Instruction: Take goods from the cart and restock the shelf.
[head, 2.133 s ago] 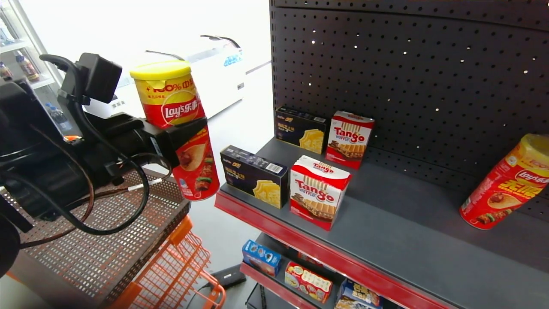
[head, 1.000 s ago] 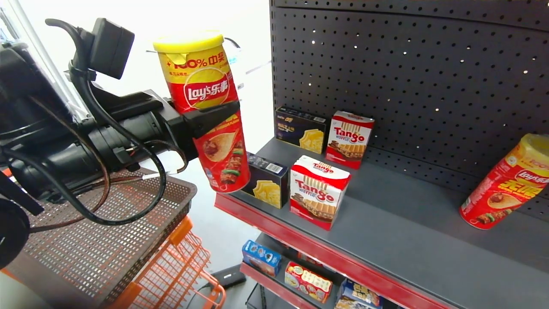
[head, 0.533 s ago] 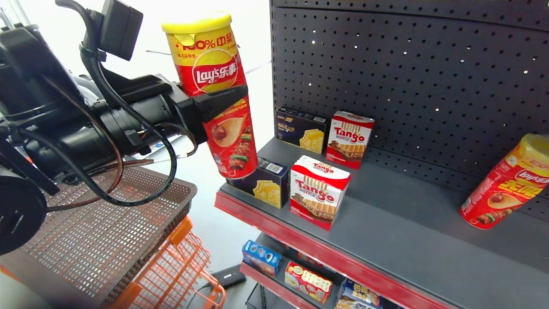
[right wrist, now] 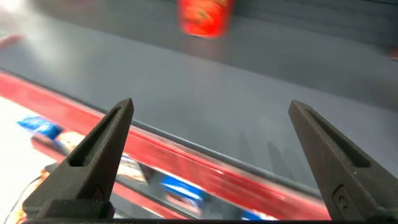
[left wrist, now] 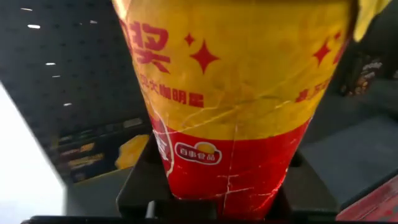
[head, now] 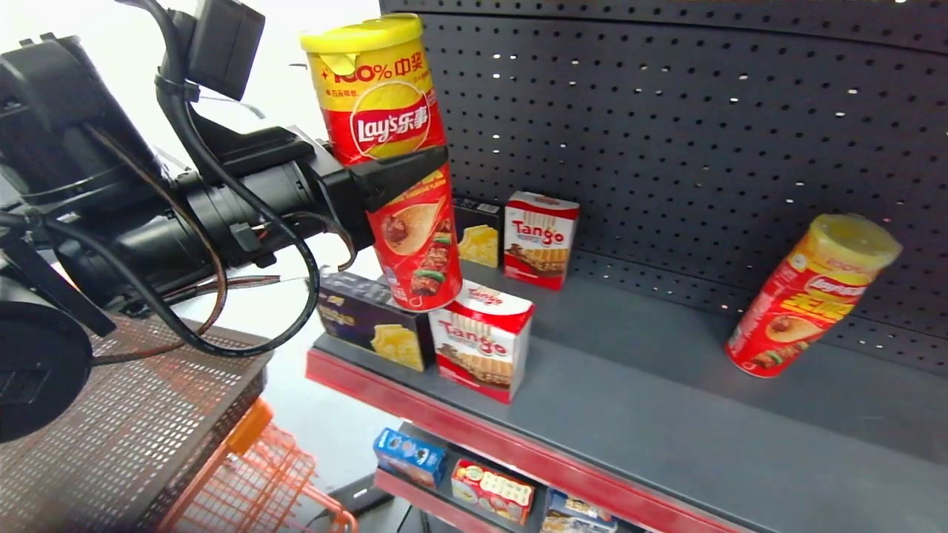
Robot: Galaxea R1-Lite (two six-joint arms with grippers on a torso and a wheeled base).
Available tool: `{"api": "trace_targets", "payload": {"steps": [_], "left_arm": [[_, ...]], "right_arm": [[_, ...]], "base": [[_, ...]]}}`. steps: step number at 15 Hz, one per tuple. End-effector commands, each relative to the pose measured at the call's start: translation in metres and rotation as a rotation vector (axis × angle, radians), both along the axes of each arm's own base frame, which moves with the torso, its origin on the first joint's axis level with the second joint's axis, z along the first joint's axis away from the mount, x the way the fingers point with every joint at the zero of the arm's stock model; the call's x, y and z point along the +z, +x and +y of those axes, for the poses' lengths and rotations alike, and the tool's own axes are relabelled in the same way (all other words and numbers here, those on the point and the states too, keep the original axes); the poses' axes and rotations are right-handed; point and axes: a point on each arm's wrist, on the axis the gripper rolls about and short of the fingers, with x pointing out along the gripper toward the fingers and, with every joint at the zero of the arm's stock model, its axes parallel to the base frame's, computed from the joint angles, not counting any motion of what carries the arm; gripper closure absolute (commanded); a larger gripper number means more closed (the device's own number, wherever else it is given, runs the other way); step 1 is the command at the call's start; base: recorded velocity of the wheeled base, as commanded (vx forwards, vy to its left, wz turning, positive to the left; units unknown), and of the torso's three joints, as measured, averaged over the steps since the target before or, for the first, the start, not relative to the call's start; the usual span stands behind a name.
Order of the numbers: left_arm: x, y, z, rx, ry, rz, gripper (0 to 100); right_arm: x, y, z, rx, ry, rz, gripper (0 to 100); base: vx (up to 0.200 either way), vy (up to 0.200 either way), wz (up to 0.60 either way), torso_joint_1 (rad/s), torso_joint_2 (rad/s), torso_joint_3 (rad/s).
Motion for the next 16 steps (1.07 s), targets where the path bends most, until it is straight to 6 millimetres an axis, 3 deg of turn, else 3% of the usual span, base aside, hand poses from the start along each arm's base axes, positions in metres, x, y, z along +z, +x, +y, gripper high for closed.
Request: {"api": "trace_targets", "payload": {"steps": [1, 5, 11, 14, 16], "left_arm": [[0.0006, -0.0001, 0.0001, 0.000, -0.001, -0.003, 100], [0.0011, -0.0007, -0.0001, -0.002, -0.003, -0.003, 100], [-0.0023, -0.0013, 0.0002, -0.002, 0.002, 0.007, 100], [-0.0023, -0.0013, 0.0002, -0.002, 0.002, 0.007, 100], [-0.0023, -0.0015, 0.0008, 0.001, 0.001, 0.007, 100]], "right_arm": [[0.0000, 0.0001, 0.0000, 0.001, 0.000, 0.001, 0], [0.0000, 0.0001, 0.0000, 0.001, 0.000, 0.001, 0], [0.0000, 0.0001, 0.0000, 0.002, 0.000, 0.001, 0], [0.0000, 0.0001, 0.0000, 0.001, 0.000, 0.001, 0], [0.0000, 0.0001, 0.0000, 0.001, 0.000, 0.001, 0]], "base": [[0.000, 0.000, -0.60, -0.002, -0.01, 0.007], [0.000, 0.000, -0.60, 0.004, 0.00, 0.001], [0.000, 0.000, 0.00, 0.000, 0.00, 0.000], [0.000, 0.000, -0.60, 0.001, 0.00, 0.005], [0.000, 0.000, 0.00, 0.000, 0.00, 0.000]]}}
